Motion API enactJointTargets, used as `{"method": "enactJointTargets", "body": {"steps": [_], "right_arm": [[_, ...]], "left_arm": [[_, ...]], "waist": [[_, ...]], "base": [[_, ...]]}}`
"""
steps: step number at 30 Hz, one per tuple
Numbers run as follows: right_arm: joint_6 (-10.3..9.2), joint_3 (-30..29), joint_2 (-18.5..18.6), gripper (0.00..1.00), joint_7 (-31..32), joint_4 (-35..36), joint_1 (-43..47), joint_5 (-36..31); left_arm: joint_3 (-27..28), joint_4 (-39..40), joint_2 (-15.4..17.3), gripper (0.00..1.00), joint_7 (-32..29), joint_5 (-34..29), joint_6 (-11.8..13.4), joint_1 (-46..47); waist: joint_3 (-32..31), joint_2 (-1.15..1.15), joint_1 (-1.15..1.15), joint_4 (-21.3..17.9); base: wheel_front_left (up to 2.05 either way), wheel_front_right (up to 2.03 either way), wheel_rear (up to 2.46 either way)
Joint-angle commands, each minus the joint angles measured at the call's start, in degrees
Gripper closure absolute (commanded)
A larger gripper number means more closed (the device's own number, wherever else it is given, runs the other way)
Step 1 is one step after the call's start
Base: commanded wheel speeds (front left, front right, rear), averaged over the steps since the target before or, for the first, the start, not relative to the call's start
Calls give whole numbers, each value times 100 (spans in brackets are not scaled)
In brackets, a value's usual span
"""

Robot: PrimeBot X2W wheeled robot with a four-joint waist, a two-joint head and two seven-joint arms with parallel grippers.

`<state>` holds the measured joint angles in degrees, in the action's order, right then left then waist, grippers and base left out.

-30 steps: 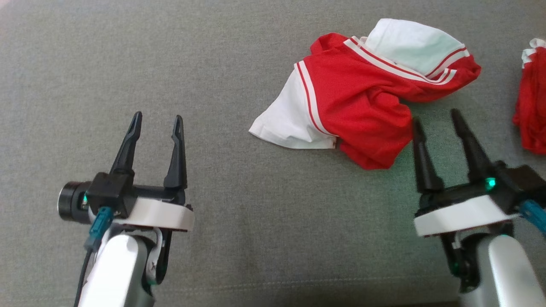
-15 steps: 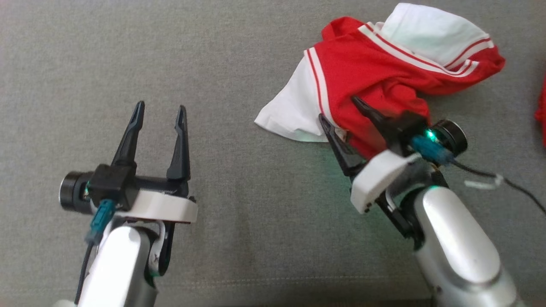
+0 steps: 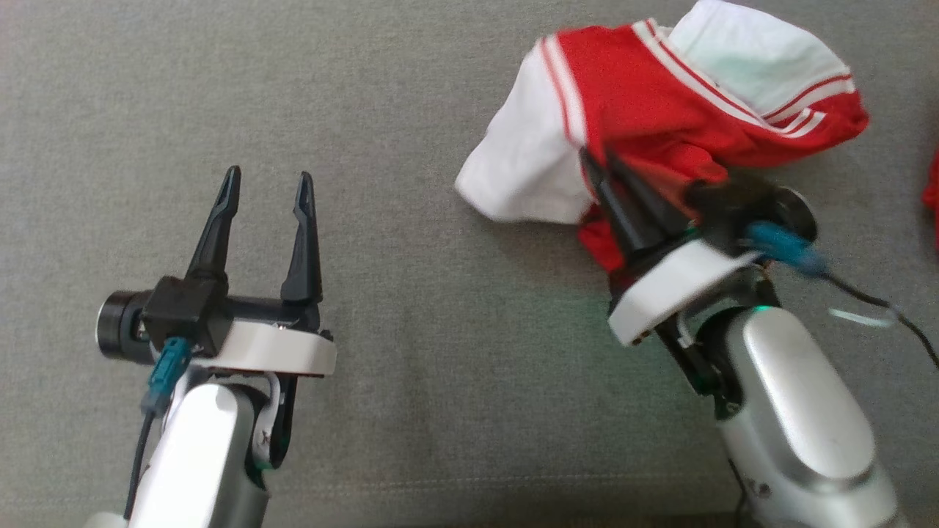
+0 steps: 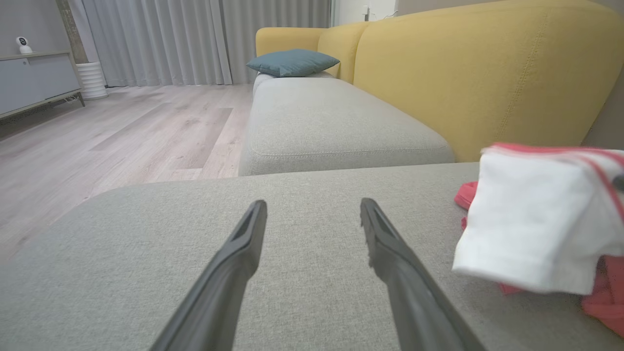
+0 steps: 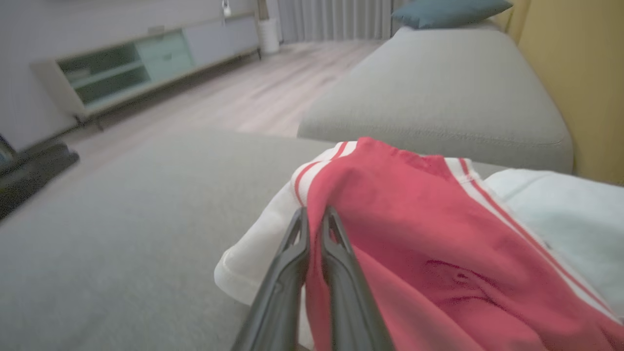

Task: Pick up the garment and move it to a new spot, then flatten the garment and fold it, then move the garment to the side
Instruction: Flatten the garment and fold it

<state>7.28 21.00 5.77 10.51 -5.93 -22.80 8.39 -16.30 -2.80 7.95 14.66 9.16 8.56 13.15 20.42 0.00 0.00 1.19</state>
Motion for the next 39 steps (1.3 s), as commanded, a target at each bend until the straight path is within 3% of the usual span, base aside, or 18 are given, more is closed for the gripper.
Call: {"method": "enactJointTargets", "body": {"steps": [1, 11, 17, 18, 19, 20, 21, 30, 39], "right_arm": [[21, -37, -171, 100, -290, 425, 141, 321], [21, -1393, -286, 100, -914, 922, 1574, 1300], [21, -1674, -288, 100, -1073, 616, 2118, 1725], [21, -1688, -288, 91, -1100, 529, 2166, 1796], [21, -1722, -288, 65, -1106, 413, 2211, 1794], [21, -1756, -288, 6, -1130, 316, 2237, 1764], [21, -1779, -288, 0, -1188, 258, 2241, 1735], [21, -1873, -281, 0, -1793, 948, 1975, 196], [21, -1458, -207, 0, -1545, 1389, 1855, -74]], "left_arm": [[200, 179, 66, 0, 34, -37, 3, 123], [231, 183, 176, 0, 34, -86, -21, 36], [222, 182, 264, 0, 23, -96, -35, 47], [221, 183, 273, 0, 19, -95, -33, 49], [220, 185, 280, 0, 16, -93, -29, 48], [216, 186, 284, 0, 12, -90, -27, 48], [210, 186, 287, 0, 7, -86, -26, 47], [208, 177, 284, 0, 6, -36, 65, -78], [176, 217, 285, 0, 8, 0, 141, -294]], "waist": [[-37, 0, 0, -50], [-128, 0, 0, -360], [-132, 0, 0, -521], [-134, 0, 0, -534], [-138, 0, 0, -544], [-141, 0, 0, -546], [-144, 0, 0, -546], [-321, 0, 0, -433], [-528, 0, 0, -286]], "base": [[0, 0, 0], [0, 0, 0], [0, 0, 0], [0, 0, 0], [0, 0, 0], [0, 0, 0], [0, 0, 0], [0, 0, 0], [0, 0, 0]]}}
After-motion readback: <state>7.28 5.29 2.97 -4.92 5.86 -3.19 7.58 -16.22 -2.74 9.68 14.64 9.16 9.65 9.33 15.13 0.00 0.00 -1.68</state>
